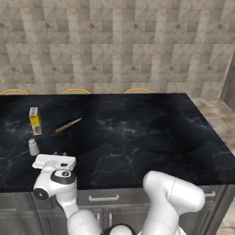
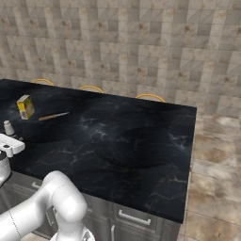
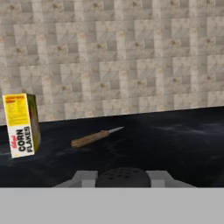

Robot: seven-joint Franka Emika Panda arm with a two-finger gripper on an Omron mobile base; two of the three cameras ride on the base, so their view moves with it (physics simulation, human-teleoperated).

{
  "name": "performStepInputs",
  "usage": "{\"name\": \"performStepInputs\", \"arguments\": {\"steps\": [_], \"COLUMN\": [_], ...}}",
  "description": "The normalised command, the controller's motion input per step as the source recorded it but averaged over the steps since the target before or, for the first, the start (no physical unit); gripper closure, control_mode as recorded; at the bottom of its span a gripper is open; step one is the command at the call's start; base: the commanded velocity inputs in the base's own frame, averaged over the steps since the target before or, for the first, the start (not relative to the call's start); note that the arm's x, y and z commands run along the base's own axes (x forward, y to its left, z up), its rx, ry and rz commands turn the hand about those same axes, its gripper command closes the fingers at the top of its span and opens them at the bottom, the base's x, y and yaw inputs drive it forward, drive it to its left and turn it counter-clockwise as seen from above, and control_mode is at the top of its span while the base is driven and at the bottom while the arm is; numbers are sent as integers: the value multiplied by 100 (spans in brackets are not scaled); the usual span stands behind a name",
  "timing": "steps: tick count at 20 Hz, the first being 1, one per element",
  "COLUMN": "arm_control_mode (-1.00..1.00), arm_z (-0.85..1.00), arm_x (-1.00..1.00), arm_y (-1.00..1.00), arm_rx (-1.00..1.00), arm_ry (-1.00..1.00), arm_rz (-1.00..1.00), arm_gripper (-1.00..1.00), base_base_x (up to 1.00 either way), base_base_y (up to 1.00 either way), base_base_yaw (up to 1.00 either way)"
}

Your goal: Move the shaker and shaker from the cabinet to the dining counter.

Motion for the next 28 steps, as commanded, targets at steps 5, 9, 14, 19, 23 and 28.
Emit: {"name": "performStepInputs", "arguments": {"steps": [5,9,14,19,23,28], "arm_control_mode": [-100,-100,-100,-100,-100,-100], "arm_z": [-85,-81,-39,1,0,13], "arm_x": [0,0,-8,-49,-43,-33], "arm_y": [0,0,4,3,0,0], "arm_rx": [4,4,2,3,1,0], "arm_ry": [0,0,-2,-9,-5,-6], "arm_rz": [0,0,0,0,0,0], "arm_gripper": [100,100,-100,-100,-100,-100], "base_base_x": [0,0,0,0,0,0], "base_base_y": [0,0,0,0,0,0], "base_base_yaw": [0,0,0,0,0,0]}}
